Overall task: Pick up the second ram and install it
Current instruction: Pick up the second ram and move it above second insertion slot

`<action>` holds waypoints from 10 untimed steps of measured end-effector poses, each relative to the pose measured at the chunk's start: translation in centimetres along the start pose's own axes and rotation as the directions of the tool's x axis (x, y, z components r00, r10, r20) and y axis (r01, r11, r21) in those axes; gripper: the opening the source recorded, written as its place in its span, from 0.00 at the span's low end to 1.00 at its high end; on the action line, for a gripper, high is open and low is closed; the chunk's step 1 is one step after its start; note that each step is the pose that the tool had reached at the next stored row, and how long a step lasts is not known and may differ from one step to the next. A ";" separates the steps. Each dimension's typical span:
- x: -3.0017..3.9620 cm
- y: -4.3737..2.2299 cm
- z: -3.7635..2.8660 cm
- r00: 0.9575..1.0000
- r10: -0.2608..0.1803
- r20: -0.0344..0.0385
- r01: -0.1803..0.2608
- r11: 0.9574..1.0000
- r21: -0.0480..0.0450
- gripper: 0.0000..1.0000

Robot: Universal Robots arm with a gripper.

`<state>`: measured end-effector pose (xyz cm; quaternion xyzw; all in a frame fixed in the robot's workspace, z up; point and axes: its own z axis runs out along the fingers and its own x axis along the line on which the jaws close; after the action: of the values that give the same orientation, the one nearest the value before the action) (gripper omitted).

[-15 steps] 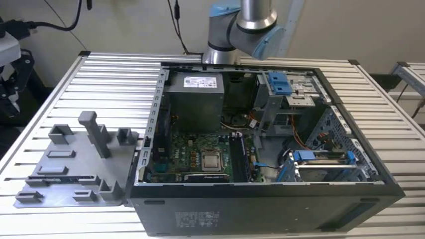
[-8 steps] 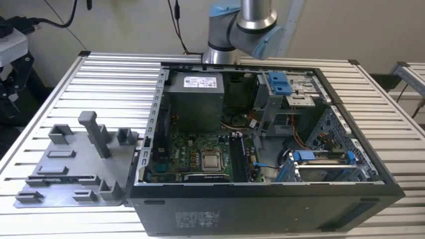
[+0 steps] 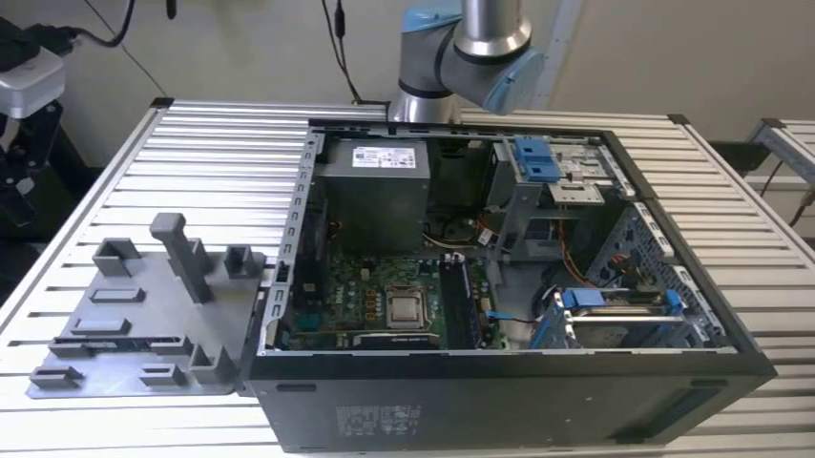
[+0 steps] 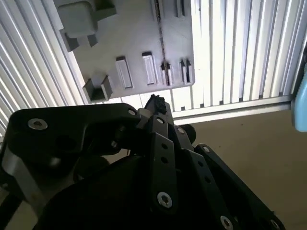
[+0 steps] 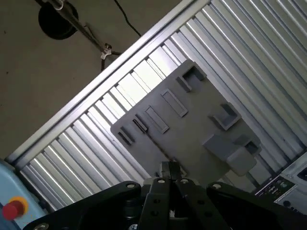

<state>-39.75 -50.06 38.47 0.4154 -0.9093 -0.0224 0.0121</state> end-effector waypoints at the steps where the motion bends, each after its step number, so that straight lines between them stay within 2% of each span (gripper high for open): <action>1: 0.00 0.00 0.00 1.000 -0.020 -0.001 0.020 1.000 0.000 0.11; 4: 0.00 0.00 0.00 0.997 -0.073 -0.004 0.073 0.997 0.000 0.11; 6: 0.00 0.00 0.01 0.994 -0.109 -0.005 0.109 0.994 0.000 0.11; 10: 0.00 0.00 0.01 0.983 -0.181 -0.009 0.181 0.983 0.000 0.11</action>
<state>-39.75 -50.07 38.47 0.4966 -0.8676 -0.0211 0.0139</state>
